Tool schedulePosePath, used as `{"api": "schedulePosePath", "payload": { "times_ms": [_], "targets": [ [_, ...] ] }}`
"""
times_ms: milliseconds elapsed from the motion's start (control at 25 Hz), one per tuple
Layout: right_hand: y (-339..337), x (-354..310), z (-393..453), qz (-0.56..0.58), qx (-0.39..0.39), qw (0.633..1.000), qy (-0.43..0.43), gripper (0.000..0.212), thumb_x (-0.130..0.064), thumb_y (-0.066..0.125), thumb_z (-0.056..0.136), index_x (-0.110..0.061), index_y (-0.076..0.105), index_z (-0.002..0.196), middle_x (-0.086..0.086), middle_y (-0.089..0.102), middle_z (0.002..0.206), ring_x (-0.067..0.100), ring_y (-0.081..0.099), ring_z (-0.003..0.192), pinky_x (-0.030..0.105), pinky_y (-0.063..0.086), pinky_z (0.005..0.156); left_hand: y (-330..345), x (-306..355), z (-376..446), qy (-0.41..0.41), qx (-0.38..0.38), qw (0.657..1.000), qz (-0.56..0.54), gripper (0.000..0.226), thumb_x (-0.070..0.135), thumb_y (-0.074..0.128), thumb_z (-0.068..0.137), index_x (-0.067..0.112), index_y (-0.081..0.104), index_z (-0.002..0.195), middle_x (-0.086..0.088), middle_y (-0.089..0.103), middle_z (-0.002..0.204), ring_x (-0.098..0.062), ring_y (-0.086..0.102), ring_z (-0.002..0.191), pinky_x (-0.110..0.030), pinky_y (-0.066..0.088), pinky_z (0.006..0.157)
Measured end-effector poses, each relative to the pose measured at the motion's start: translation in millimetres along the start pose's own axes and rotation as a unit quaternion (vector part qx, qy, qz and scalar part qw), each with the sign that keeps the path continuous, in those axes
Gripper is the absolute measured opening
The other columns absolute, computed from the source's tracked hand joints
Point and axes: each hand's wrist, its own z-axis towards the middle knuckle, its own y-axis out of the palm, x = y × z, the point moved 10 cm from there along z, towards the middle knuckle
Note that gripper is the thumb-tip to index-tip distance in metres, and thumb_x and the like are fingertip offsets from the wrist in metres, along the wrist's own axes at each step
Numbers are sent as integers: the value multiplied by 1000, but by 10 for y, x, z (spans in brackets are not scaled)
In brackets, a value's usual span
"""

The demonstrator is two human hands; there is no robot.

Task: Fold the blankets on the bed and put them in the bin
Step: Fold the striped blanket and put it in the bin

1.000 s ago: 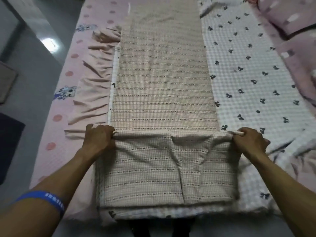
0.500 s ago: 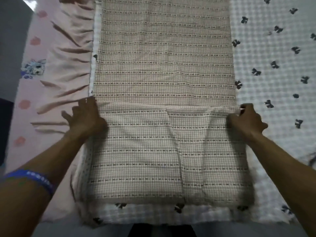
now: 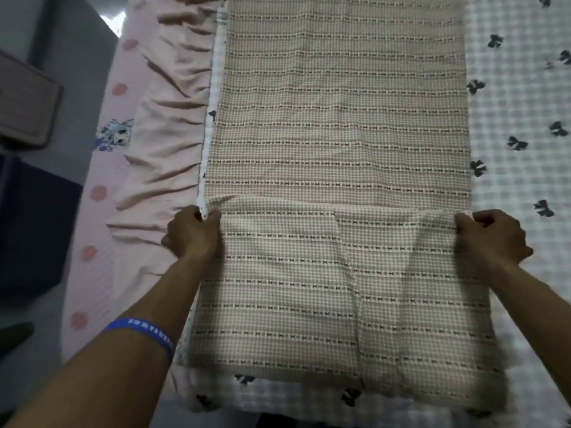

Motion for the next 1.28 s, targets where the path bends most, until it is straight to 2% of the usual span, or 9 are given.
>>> {"api": "schedulePosePath", "payload": {
  "times_ms": [120, 320, 480, 560, 680, 840, 1000, 1160, 1280],
  "targets": [
    [36, -36, -9, 3, 8, 1000, -8, 31, -39, 61, 91, -11, 63, 103, 12, 67, 107, 38, 57, 106, 52, 30, 100, -57, 2, -5, 13, 27, 998, -50, 33, 44, 59, 87, 14, 57, 73, 3, 52, 68, -28, 52, 78, -43, 36, 84],
    [24, -33, 73, 5, 24, 1000, 12, 24, -35, 56, 96, -11, 57, 93, 10, 63, 97, 37, 56, 102, 48, 29, 100, -87, 47, 172, 7, 21, 999, -36, 43, 42, 49, 94, 9, 49, 65, -5, 51, 68, -37, 55, 84, -48, 39, 85],
    [80, 48, 83, 11, 27, 998, 48, 28, -40, 57, 95, -12, 61, 96, 11, 67, 108, 36, 57, 106, 49, 29, 101, -149, 104, 85, 59, 46, 997, 7, 35, 44, 49, 94, 13, 61, 82, -9, 60, 81, -37, 57, 90, -48, 36, 90],
    [75, 16, 48, -15, 28, 999, 31, 26, -39, 56, 95, -13, 59, 97, 13, 66, 108, 38, 56, 107, 49, 29, 100, -187, 24, -59, 45, 53, 997, -34, 27, 42, 61, 86, 17, 55, 92, -2, 59, 82, -32, 58, 87, -47, 40, 91],
    [29, -63, -8, -29, 31, 999, 11, 24, -36, 55, 96, -13, 57, 97, 16, 65, 108, 40, 56, 106, 49, 29, 100, -127, -97, -234, 20, 31, 998, -41, 32, 40, 68, 82, 15, 56, 99, -7, 64, 92, -34, 59, 93, -48, 45, 91],
    [51, -61, -1, -28, 35, 999, 18, 25, -35, 56, 96, -10, 60, 99, 17, 65, 108, 40, 56, 107, 50, 29, 101, -58, -81, -102, 23, 14, 995, -96, 29, 40, 61, 88, 12, 69, 86, -5, 69, 83, -30, 63, 84, -38, 48, 77],
    [85, 53, 98, 2, 40, 998, 48, 29, -36, 57, 96, -8, 63, 103, 16, 66, 114, 40, 55, 112, 51, 28, 104, 30, -230, 196, -13, 8, 993, -114, 41, 41, 55, 91, 4, 72, 95, -18, 71, 93, -35, 65, 88, -39, 49, 76],
    [98, 110, 57, 2, 32, 999, 40, 37, -43, 55, 95, -10, 63, 106, 15, 66, 114, 39, 55, 111, 50, 29, 103, 9, -304, 79, -8, -4, 994, -108, 43, 48, 58, 88, 6, 63, 80, -8, 66, 81, -28, 60, 80, -33, 40, 69],
    [104, 240, -221, -33, 9, 999, -1, 42, -48, 52, 93, -9, 58, 107, 17, 66, 108, 41, 56, 105, 50, 29, 99, -152, -570, -392, -13, -11, 996, -91, 36, 49, 65, 83, 15, 58, 92, 1, 60, 90, -21, 55, 84, -35, 43, 75]
  ]
}}
